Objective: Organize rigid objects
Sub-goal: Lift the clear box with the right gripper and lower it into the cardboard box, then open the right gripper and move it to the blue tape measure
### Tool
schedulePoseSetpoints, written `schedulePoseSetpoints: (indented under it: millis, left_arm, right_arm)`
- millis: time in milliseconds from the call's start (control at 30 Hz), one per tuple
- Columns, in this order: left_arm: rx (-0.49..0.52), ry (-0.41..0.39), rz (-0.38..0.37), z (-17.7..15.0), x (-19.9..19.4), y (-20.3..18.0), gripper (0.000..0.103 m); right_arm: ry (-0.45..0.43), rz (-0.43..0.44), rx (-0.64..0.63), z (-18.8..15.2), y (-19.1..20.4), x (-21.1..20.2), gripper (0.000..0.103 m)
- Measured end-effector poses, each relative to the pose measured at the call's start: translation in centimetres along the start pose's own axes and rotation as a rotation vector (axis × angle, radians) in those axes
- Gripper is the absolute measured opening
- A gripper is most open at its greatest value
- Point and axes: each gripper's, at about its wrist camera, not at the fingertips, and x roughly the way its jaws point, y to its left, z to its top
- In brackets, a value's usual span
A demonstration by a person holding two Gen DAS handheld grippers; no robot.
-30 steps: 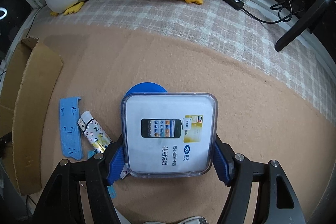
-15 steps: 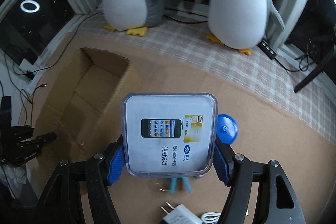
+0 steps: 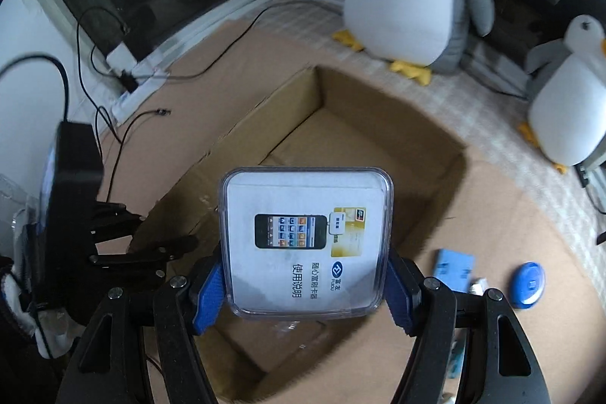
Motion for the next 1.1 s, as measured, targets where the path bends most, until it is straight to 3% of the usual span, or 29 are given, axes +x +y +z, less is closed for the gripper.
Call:
schedulePoseSetpoints:
  millis: [567, 867, 967, 1100]
  left_arm:
    - [0.001, -0.002, 0.002, -0.1, -0.1, 0.1, 0.019]
    - [0.008, -0.008, 0.014, -0.2, -0.1, 0.0, 0.019]
    - [0.007, -0.009, 0.014, -0.5, -0.2, -0.2, 0.019]
    - [0.007, -0.009, 0.015, -0.5, -0.2, -0.2, 0.019]
  right_arm:
    - [0.069, -0.022, -0.042, -0.8, 2.6, 3.9, 0.069]
    - [0.001, 0.011, 0.037, -0.9, 0.5, 0.6, 0.07]
    - [-0.045, 0.02, 0.099, -1.6, -1.7, -1.6, 0.07]
    - [-0.105, -0.034, 0.177, -2.9, -5.7, -4.3, 0.07]
